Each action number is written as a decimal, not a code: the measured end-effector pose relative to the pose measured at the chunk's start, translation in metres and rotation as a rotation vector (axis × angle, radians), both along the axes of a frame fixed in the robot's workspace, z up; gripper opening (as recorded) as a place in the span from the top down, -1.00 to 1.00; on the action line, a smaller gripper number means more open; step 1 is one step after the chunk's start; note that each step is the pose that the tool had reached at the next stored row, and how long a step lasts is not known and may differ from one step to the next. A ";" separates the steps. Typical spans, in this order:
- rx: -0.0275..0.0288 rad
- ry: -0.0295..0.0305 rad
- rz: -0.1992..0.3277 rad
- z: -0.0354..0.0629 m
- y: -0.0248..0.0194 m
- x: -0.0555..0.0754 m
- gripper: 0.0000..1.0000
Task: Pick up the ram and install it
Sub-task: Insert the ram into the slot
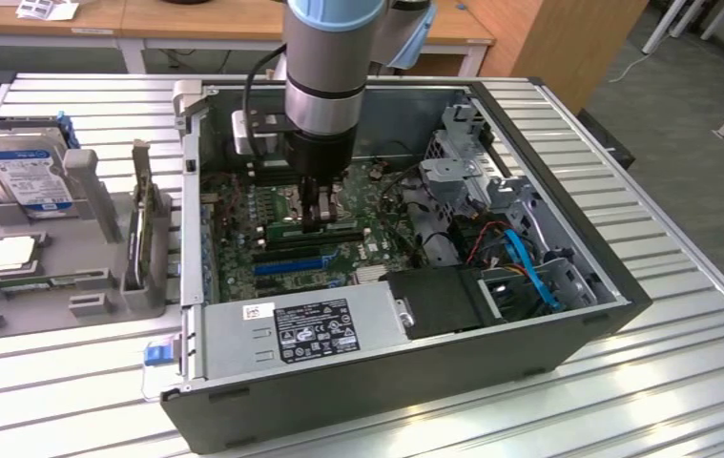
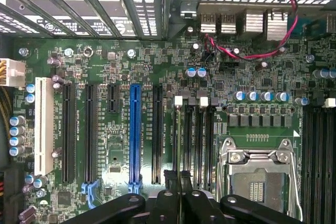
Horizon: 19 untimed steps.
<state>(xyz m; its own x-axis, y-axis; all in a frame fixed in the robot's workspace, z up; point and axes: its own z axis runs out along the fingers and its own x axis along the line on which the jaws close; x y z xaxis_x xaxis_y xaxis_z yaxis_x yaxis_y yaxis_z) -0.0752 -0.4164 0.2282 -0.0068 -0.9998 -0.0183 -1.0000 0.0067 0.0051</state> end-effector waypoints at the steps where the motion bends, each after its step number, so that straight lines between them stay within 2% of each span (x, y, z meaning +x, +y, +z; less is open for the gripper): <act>1: -0.0002 0.0000 0.000 -0.0002 0.0000 0.000 0.76; 19: 0.0000 -0.0001 0.000 -0.0016 0.0011 -0.001 0.76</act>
